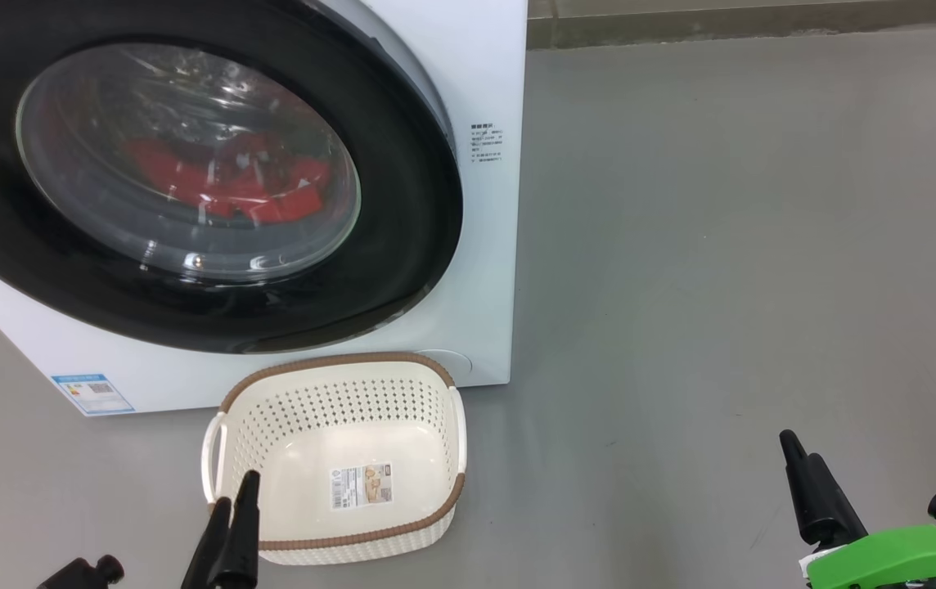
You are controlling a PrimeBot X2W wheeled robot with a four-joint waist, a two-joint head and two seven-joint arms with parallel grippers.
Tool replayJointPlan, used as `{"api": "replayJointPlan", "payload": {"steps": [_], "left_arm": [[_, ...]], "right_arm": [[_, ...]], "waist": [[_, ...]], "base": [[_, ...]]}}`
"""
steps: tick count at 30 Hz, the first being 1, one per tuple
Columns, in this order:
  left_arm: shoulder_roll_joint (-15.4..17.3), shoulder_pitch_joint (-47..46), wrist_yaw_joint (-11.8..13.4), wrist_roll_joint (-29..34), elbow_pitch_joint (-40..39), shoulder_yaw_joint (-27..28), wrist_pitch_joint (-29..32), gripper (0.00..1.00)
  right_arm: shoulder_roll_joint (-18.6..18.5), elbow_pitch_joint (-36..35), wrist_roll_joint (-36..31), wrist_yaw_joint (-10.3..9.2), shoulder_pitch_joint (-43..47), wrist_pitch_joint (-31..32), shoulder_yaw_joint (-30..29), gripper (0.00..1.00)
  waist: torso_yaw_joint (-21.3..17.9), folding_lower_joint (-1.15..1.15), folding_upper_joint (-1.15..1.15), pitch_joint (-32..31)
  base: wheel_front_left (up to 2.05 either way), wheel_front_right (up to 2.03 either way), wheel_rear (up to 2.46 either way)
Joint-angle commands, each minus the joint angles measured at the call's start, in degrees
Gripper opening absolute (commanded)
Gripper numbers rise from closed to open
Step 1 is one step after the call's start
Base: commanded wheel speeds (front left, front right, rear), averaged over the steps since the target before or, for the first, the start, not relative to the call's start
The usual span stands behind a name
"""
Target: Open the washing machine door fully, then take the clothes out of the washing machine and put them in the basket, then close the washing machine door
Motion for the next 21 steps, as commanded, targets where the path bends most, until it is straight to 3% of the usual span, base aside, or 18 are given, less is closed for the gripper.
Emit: {"api": "replayJointPlan", "payload": {"steps": [1,21], "left_arm": [[0.89,-0.61,0.30,1.73,-1.84,0.65,-0.70,1.00],[1.09,0.16,1.81,16.42,-2.91,-0.60,-4.10,1.00]], "right_arm": [[-1.19,-1.74,-1.69,0.34,-0.79,-0.70,0.70,1.00],[-2.71,-2.93,-15.10,0.47,0.56,-4.06,2.96,1.00]], "waist": [[0.00,0.00,0.00,-0.01],[-0.03,-0.01,0.00,-0.05]], "base": [[0.00,0.00,0.00],[0.00,0.00,0.00]]}}
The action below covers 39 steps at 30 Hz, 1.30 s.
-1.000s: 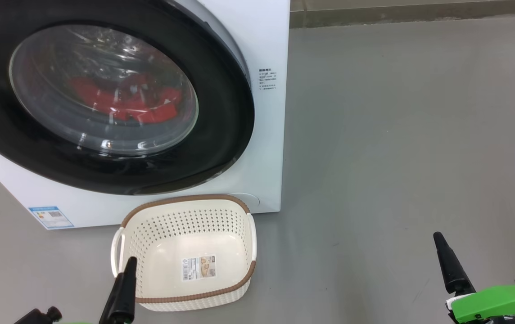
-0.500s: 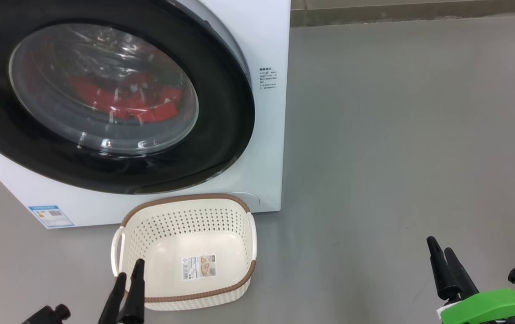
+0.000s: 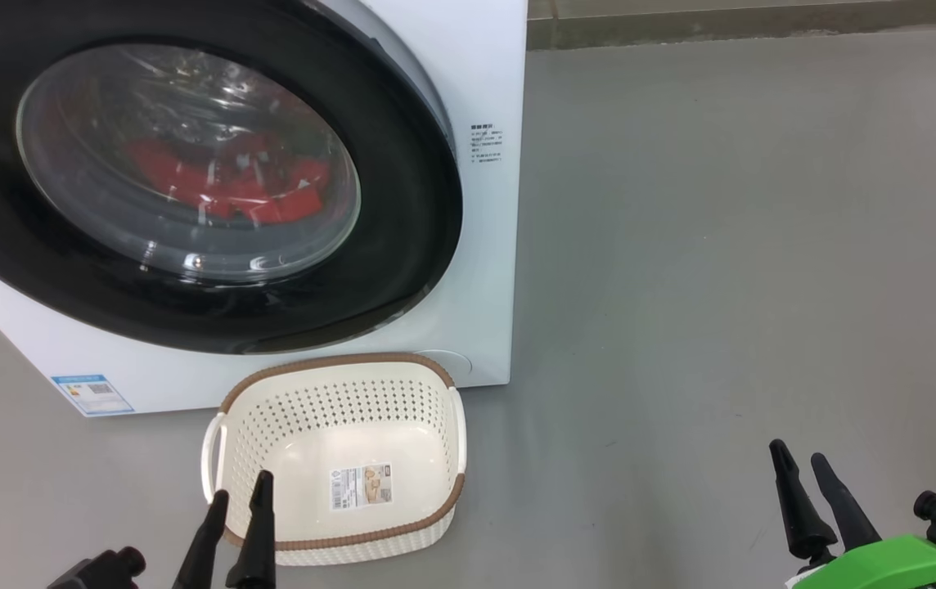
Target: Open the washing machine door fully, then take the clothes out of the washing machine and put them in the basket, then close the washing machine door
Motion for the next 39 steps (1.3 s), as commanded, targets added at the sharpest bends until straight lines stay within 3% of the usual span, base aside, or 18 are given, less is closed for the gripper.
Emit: {"api": "replayJointPlan", "payload": {"steps": [1,39], "left_arm": [[0.86,-0.31,0.58,2.10,-1.89,0.89,-0.73,1.00],[1.21,1.60,3.09,25.75,-2.68,0.15,-7.03,1.00]], "right_arm": [[-1.15,-1.77,-1.73,0.42,-0.67,-0.98,0.99,1.00],[-2.17,-4.55,-22.74,0.65,2.60,-7.21,-1.10,1.00]], "waist": [[-0.04,-0.01,0.00,0.01],[-0.07,-0.01,0.00,0.38]], "base": [[0.00,0.00,0.00],[0.00,0.00,0.00]]}}
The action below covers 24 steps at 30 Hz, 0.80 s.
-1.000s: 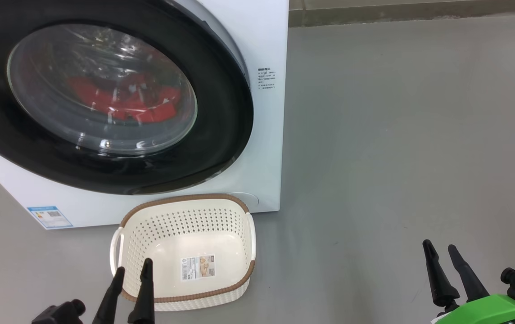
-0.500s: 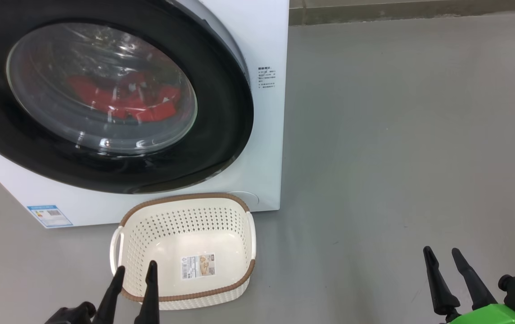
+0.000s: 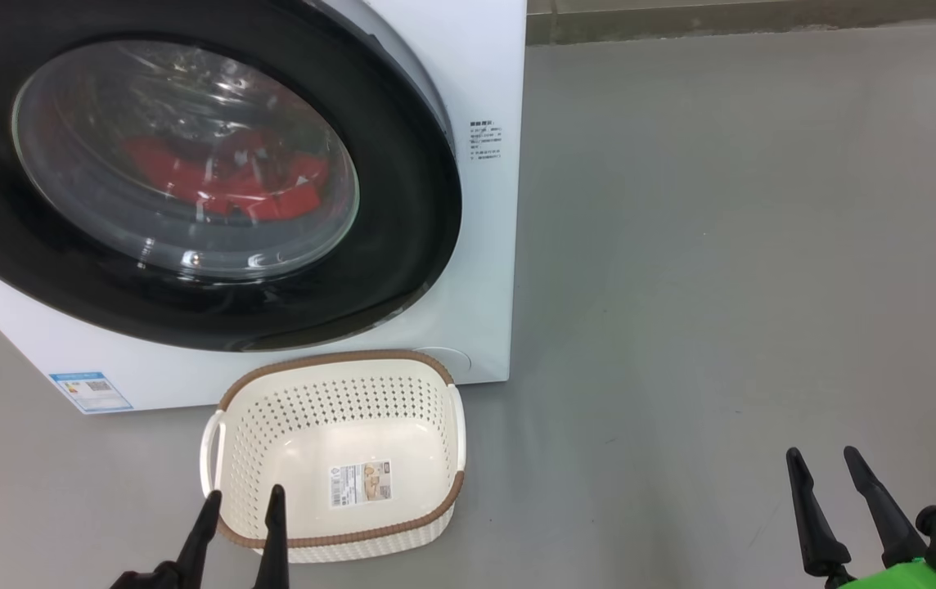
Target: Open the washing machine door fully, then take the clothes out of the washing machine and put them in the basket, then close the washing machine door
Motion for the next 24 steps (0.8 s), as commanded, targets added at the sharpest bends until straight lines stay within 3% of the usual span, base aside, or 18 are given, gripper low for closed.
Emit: {"api": "replayJointPlan", "payload": {"steps": [1,10,24], "left_arm": [[0.72,-0.57,0.34,1.72,-1.19,1.74,-1.13,1.00],[0.81,-0.04,-0.30,4.77,-0.77,2.56,-2.66,1.00],[0.81,0.10,-1.14,3.83,0.10,3.21,-2.69,1.00]], "right_arm": [[-1.08,-1.79,-2.00,0.55,0.04,-0.99,0.74,1.00],[-0.82,-2.74,-6.93,0.60,0.88,-2.51,0.03,1.00],[-0.37,-2.61,-6.30,0.61,1.35,-2.53,-0.96,1.00]], "waist": [[-0.02,0.00,0.00,0.03],[-0.16,0.00,0.00,0.39],[-0.22,0.00,0.00,0.35]], "base": [[0.00,0.00,0.00],[0.00,0.00,0.00],[0.00,0.00,0.00]]}}
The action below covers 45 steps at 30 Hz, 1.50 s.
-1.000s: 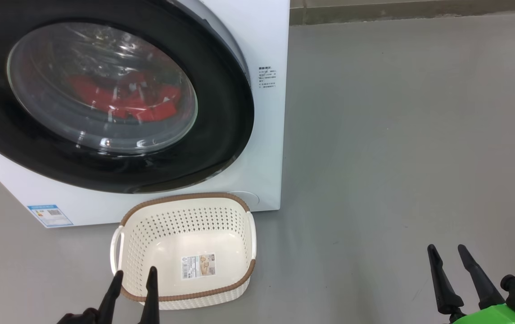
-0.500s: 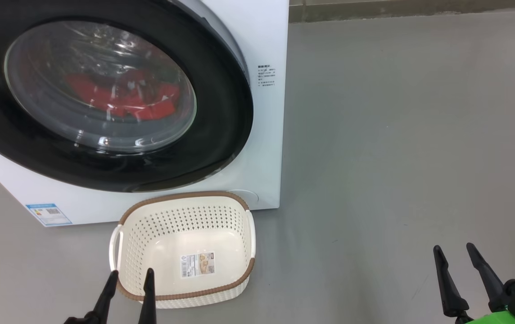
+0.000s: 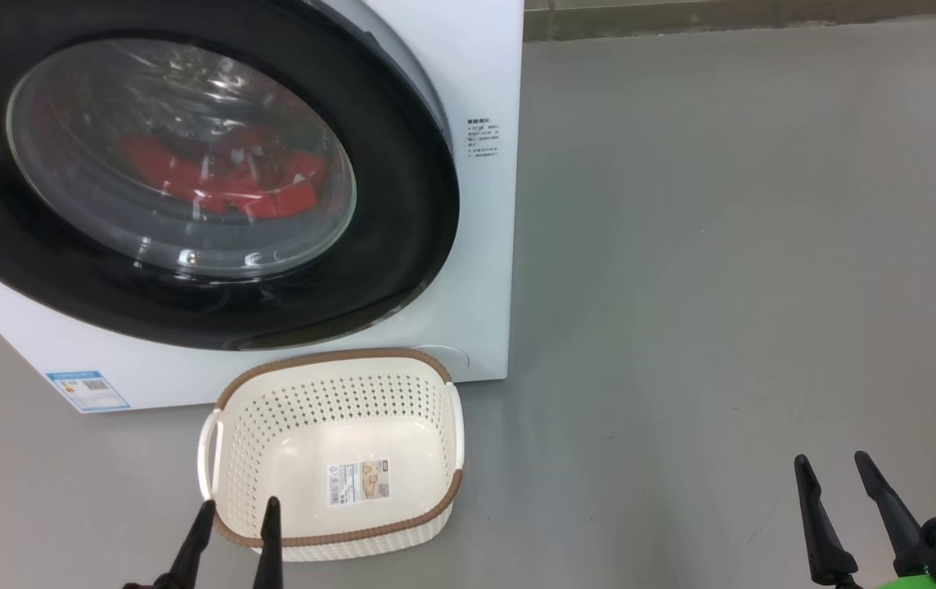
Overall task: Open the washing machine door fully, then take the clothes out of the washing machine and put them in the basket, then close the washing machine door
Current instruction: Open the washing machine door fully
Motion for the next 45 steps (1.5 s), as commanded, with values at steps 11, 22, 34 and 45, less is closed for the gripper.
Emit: {"api": "replayJointPlan", "payload": {"steps": [11,22,34,45], "left_arm": [[0.61,-1.44,-0.47,-0.48,-1.50,1.81,-0.69,1.00],[0.61,-4.83,-0.42,-1.19,-2.16,-0.04,-0.69,1.00],[0.61,-10.58,0.05,-2.95,-3.08,-3.48,-0.69,1.00],[0.61,-15.08,0.99,-4.83,-3.44,-6.44,-0.69,1.00]], "right_arm": [[-0.76,-2.84,3.73,0.44,-4.76,-0.79,3.46,0.00],[-1.32,-2.97,11.61,0.44,-23.05,-0.79,9.58,0.00],[-6.30,1.97,19.10,0.44,-41.64,-0.79,17.66,0.00],[-13.87,6.69,37.66,0.44,-56.92,0.03,32.03,0.00]], "waist": [[-0.02,0.00,0.00,1.32],[1.66,0.00,0.00,5.93],[7.10,0.00,0.00,14.57],[10.92,0.00,0.00,21.87]], "base": [[0.00,0.00,0.00],[0.00,0.00,0.00],[0.00,0.00,0.00],[0.00,0.00,0.00]]}}
